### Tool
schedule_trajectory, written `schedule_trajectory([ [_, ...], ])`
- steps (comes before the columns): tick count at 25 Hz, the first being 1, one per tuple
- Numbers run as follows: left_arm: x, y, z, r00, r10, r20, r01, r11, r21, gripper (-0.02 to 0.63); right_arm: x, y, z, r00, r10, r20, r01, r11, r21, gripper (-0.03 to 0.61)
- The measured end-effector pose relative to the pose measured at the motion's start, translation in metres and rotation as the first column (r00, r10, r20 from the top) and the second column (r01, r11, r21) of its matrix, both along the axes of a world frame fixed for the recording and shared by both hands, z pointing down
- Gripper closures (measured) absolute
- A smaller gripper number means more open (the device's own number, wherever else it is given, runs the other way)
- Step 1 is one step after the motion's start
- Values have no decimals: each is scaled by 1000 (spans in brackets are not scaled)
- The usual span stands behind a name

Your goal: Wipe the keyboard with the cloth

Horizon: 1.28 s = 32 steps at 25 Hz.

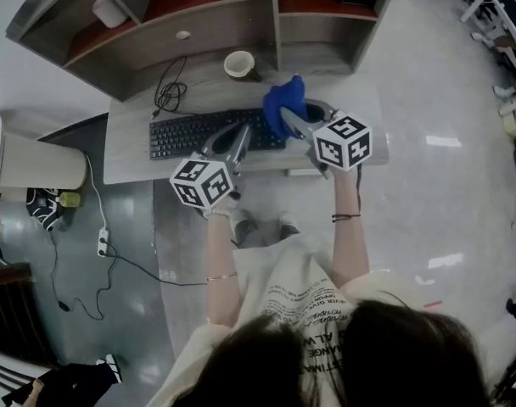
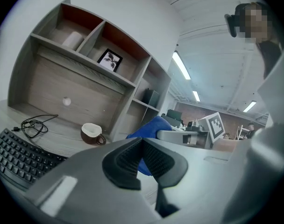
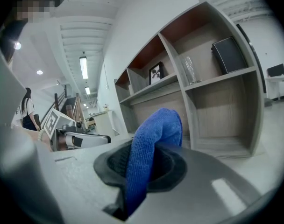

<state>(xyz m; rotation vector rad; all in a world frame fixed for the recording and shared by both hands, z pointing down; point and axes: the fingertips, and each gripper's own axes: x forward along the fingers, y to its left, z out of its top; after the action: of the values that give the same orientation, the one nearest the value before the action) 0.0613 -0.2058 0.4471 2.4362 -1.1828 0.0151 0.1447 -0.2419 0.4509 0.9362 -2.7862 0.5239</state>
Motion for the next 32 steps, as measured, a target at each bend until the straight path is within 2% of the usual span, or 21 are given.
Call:
schedule_trajectory([
  [16, 33, -7, 57, 992, 114, -56, -120, 983, -139, 615, 24, -1, 55, 984, 112, -141, -125, 988, -92, 520],
  [21, 30, -5, 70, 992, 123, -28, -126, 978, -169, 615, 26, -2, 66, 980, 135, -148, -152, 982, -114, 520],
  [32, 9, -5, 83, 994, 109, -30, -113, 974, -198, 615, 10, -6, 86, 973, 162, -167, -187, 971, -148, 520],
])
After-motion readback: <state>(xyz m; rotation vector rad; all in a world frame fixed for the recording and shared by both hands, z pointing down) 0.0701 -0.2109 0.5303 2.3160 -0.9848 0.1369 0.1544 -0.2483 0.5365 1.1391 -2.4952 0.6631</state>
